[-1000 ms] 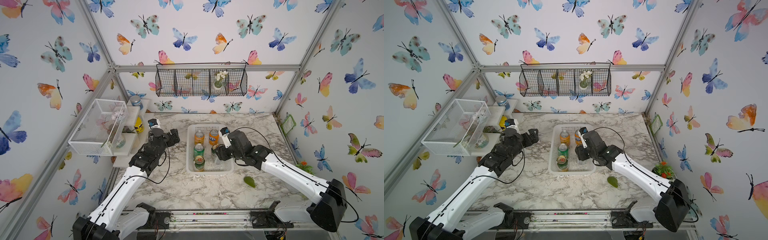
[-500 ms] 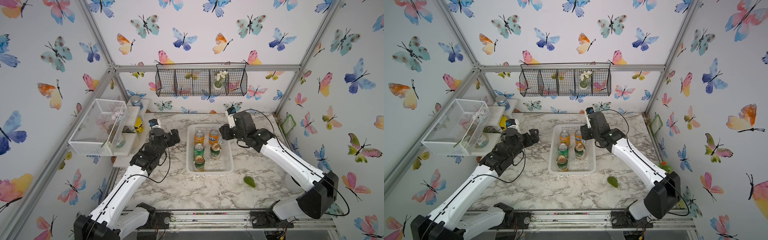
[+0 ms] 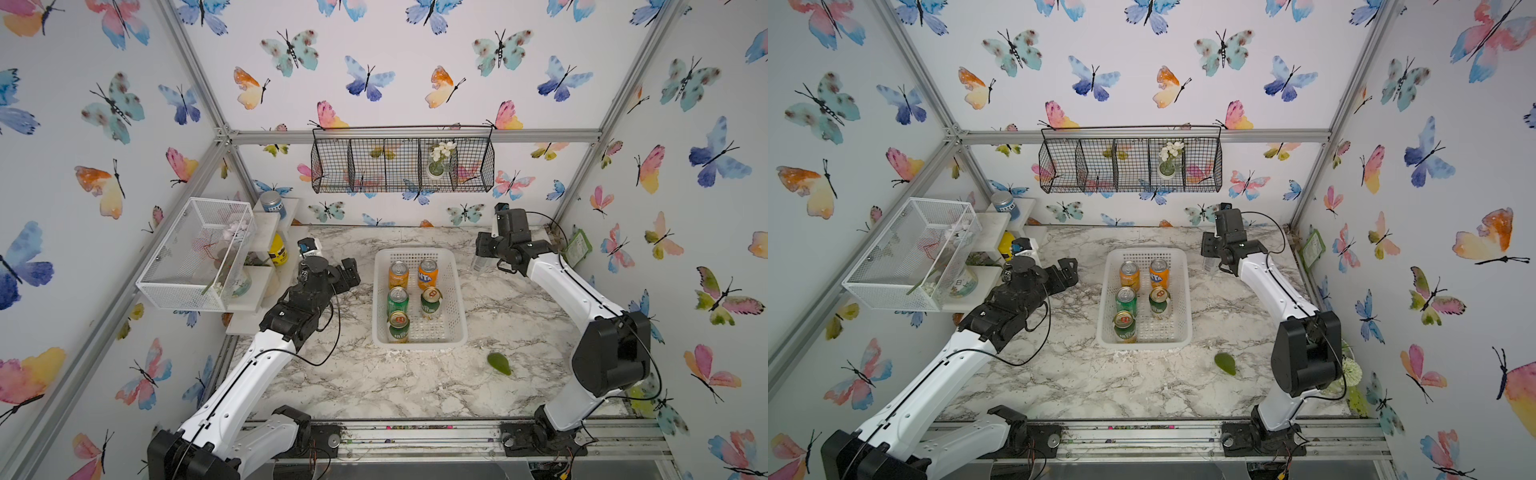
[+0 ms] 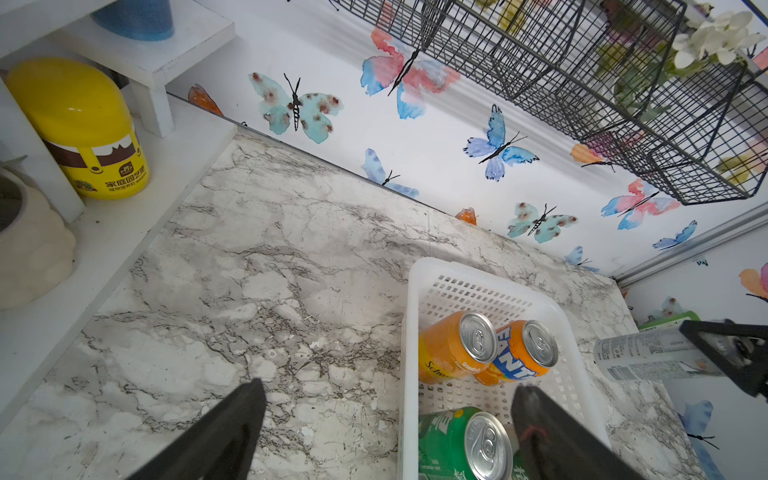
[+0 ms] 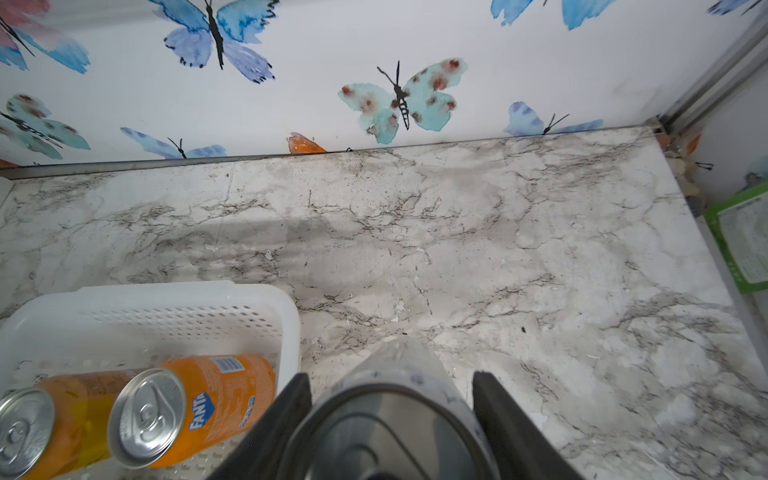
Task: Take out the drinks from the basket
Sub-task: Place the drink at the center of the board.
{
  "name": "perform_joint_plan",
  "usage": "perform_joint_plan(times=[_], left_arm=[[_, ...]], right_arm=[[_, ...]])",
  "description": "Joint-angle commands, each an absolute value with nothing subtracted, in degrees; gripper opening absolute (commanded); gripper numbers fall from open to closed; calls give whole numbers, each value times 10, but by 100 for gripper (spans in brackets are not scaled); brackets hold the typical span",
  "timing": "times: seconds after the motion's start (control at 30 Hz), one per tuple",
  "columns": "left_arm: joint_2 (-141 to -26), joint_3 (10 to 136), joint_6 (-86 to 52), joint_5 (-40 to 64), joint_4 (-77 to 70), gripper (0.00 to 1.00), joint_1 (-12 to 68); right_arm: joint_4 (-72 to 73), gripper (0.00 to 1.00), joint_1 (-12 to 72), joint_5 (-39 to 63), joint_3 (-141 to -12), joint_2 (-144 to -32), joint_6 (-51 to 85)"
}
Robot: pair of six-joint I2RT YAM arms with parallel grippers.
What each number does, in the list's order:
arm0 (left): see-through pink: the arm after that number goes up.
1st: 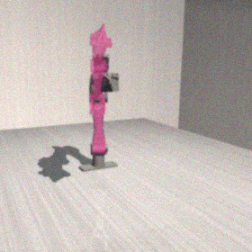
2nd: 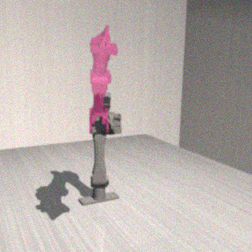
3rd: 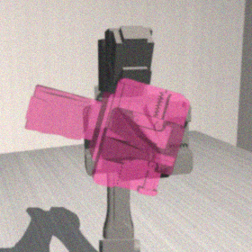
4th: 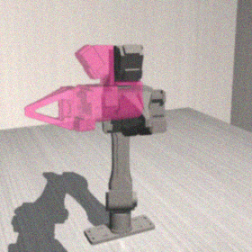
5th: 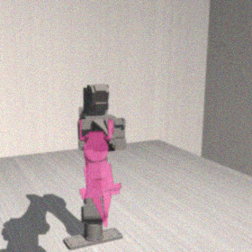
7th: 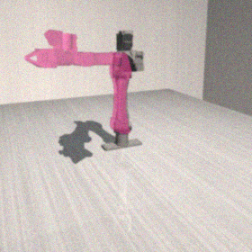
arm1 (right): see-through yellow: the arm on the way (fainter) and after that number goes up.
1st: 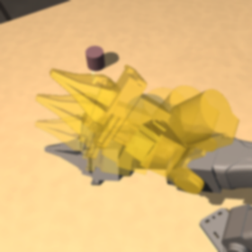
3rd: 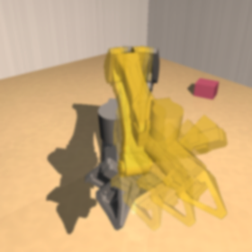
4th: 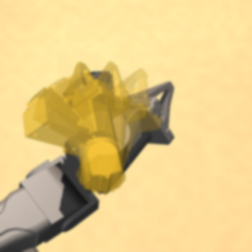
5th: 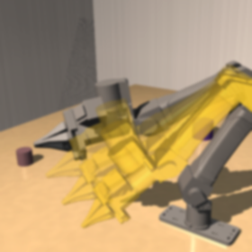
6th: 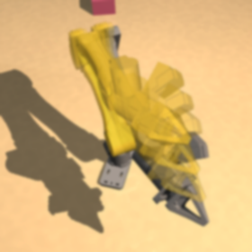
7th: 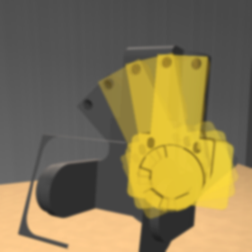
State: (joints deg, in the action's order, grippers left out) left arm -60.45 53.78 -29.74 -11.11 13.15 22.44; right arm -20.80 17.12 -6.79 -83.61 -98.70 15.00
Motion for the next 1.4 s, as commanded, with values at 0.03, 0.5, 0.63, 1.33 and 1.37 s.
perform_joint_plan(times=[0.03, 0.5, 0.63, 1.33, 1.37], left_arm=[[-598, 544, -288, -112, 131, 99, 221], [-602, 541, -289, -110, 129, 99, 221], [-606, 541, -294, -109, 128, 99, 221], [-623, 547, -296, -48, 109, 99, 221], [-625, 550, -298, -40, 109, 99, 221]], right_arm=[[-149, 20, 175, -36, -875, -1032, 157], [-156, 26, 175, -13, -887, -1098, 162], [-162, 33, 176, -5, -882, -1103, 161], [-149, 85, 176, -39, -897, -1023, 172], [-144, 85, 176, -35, -888, -1009, 171]])
